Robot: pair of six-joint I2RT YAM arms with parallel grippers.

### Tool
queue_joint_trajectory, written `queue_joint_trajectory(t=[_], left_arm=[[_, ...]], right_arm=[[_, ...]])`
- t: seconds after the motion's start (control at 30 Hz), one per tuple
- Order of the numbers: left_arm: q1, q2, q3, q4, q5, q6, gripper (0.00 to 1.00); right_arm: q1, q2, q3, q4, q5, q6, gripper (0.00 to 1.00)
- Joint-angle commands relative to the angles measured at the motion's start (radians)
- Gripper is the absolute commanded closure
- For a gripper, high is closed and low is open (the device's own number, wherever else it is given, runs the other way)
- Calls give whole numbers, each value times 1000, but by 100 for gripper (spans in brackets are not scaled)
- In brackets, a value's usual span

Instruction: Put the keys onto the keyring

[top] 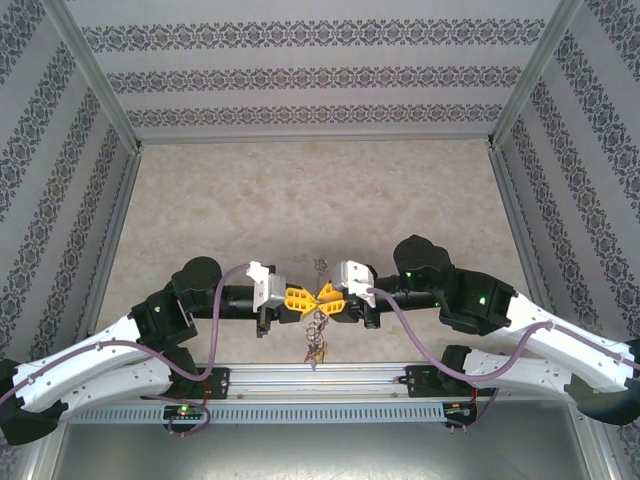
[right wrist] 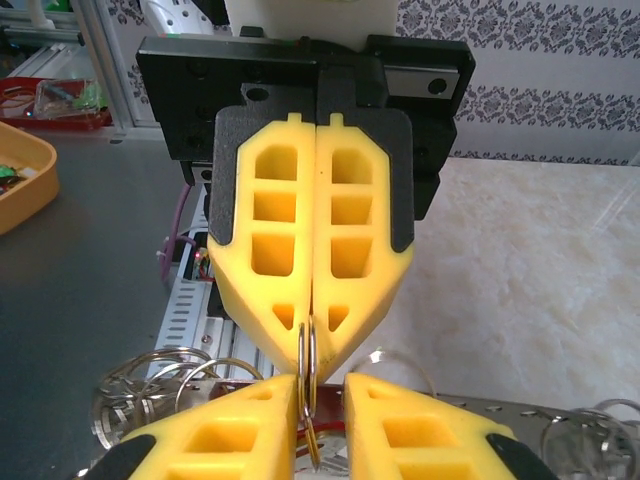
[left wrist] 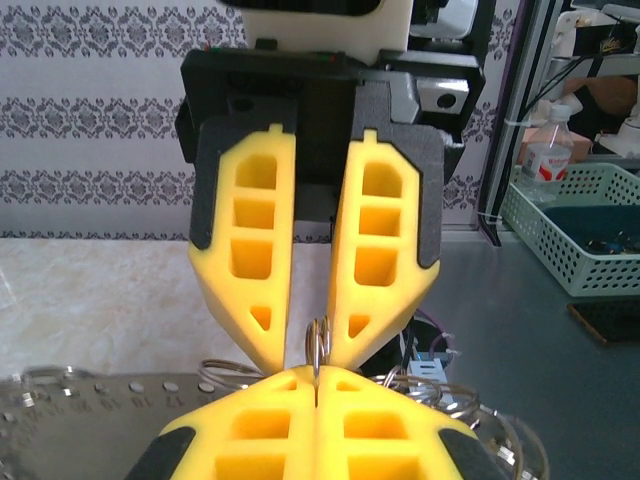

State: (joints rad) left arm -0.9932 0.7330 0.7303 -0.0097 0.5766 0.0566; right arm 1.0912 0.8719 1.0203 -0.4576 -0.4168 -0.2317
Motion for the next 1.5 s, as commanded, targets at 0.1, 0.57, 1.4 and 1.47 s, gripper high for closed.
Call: queue_joint_trajectory(t=[0.1,0.57,1.4,1.47], left_arm=[[5,-10,1,162,46,-41,100],[1,82,187,-279,-134,128,73],[-35,198,304,-491,-161,228,100],[-35,179,286,-456,-143,215,100]], right_arm=[[13,-22,-26,35,-1,8,87],[12,-38,-7,-31,162,-5,100],[11,64,63,-108,104,-23,100],[12,68,59,-110,103,-21,100]])
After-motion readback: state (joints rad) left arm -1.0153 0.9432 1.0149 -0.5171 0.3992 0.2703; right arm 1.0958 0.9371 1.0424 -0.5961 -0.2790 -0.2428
